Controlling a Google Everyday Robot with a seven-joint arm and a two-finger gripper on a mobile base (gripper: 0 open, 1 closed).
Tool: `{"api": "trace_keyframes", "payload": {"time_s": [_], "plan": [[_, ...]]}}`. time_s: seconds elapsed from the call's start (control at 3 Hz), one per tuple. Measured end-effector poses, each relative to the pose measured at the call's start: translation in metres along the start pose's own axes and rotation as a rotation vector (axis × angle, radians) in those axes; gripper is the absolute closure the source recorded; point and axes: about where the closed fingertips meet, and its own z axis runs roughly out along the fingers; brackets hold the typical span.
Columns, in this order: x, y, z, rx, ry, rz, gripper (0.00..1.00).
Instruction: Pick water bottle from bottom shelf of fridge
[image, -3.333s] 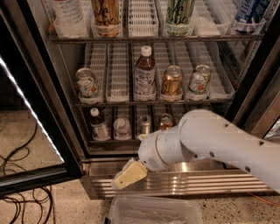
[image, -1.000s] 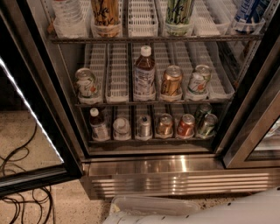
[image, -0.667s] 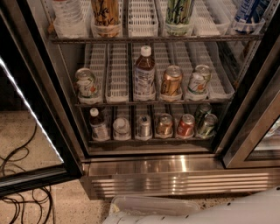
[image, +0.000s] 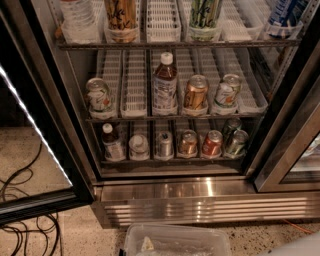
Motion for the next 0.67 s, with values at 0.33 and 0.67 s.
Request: {"api": "trace_keyframes", "payload": {"time_s": [0.33,0.67], "plan": [[0.004,-0.045,-0.028,0.168,-0.105,0.083,0.0],[-0.004,-0.083,-0.058,0.322,-0.2,0.11,0.0]]}}
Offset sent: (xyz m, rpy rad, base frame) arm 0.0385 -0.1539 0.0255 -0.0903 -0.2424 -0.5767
